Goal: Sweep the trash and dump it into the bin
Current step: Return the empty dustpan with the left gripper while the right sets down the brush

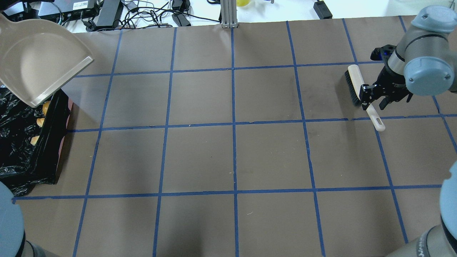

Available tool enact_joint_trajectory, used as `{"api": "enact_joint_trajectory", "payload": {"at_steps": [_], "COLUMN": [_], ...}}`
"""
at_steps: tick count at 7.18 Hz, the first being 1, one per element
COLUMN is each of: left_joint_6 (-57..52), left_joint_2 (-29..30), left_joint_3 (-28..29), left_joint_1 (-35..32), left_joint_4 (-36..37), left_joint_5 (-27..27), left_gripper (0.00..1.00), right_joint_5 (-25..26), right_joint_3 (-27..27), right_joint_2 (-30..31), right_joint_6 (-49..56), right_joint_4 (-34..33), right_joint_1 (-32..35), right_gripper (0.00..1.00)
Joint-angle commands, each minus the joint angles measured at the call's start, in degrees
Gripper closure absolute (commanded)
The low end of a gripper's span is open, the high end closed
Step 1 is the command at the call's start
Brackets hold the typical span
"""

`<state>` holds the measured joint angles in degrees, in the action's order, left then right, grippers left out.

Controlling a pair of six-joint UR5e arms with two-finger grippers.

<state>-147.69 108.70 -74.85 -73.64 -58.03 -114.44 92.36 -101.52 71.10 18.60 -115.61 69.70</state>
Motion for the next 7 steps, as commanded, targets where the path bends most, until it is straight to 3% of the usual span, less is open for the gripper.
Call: {"api": "enact_joint_trajectory", "payload": {"at_steps": [1, 3, 5, 7], "left_joint_6": [16.73, 34.96, 46.54, 49.60], "left_joint_2": [0.89, 3.96, 7.30, 9.06], "left_joint_3": [-5.37, -10.03, -11.72, -11.81], "left_joint_1": [-4.22, -5.89, -8.44, -8.45], "left_joint_4": [0.29, -0.67, -0.94, -3.31], "left_joint_5": [6.73, 12.56, 12.92, 15.12], "left_gripper": [1.00, 1.00, 1.00, 1.00], "right_joint_5": [-0.77, -0.34, -0.17, -0.86], "right_joint_3": [2.71, 6.75, 8.18, 8.09], "right_joint_2": [4.71, 11.22, 16.24, 21.07], "right_joint_6": [-0.40, -0.58, -1.11, -1.11], "right_joint_4": [4.47, 13.70, 17.25, 21.02], "right_joint_1": [0.00, 0.52, 1.75, 1.84], "right_gripper": [0.00, 0.00, 0.00, 0.00]}}
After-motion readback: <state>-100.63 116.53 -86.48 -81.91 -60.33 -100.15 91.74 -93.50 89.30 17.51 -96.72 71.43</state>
